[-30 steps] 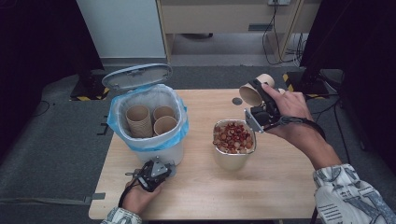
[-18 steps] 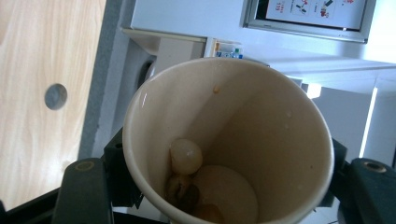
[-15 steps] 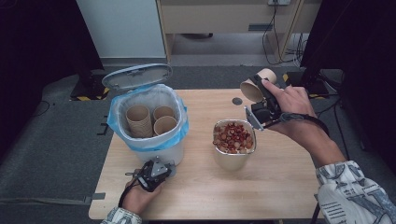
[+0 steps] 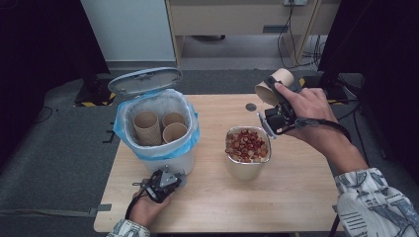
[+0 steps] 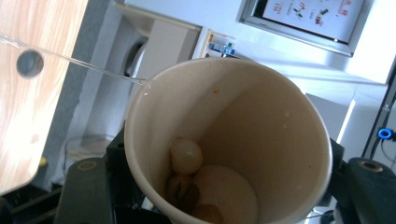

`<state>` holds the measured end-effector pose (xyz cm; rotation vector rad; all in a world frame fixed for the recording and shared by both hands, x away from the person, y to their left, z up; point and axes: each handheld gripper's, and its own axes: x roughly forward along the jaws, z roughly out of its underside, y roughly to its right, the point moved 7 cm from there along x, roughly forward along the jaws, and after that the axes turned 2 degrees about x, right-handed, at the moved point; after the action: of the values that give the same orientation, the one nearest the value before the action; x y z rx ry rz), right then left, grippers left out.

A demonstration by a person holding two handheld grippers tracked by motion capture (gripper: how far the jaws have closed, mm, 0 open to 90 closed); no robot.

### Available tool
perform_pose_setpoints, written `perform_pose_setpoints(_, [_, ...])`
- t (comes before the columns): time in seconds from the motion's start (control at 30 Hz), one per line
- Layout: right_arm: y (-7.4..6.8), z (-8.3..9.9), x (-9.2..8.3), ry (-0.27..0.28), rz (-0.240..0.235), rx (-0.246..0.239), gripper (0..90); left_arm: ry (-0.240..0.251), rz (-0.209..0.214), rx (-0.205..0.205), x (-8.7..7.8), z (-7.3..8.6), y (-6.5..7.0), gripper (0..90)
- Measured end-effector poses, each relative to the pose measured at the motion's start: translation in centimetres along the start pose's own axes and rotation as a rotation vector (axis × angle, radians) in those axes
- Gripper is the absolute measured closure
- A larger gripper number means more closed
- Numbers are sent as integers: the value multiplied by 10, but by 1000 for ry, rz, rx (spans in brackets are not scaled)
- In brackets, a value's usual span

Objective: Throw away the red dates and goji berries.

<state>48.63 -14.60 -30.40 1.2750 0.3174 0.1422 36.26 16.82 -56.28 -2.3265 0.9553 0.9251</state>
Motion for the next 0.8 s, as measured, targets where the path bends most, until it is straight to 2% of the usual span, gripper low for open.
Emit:
perform_pose_setpoints(0.1, [-22,-9,2,11,-58,-79,324,0,-1,0,0,0,0,899])
perform_pose_setpoints(0.17, [-26,-10,2,11,-66,-81,324,-2,-2,1,0,0,0,899])
perform_pose_setpoints(0.27, [-19,-9,1,14,-40,-64,324,0,0,0,0,0,0,899])
perform_pose_setpoints(0.43, [-15,-10,0,17,-35,-86,324,0,0,0,0,0,0,899])
perform_pose_setpoints(0.63, [-17,-16,1,14,-34,-170,324,0,-1,0,0,0,0,899])
perform_pose_setpoints(0.8, [-13,-16,2,4,-11,-170,324,0,1,0,0,0,0,899])
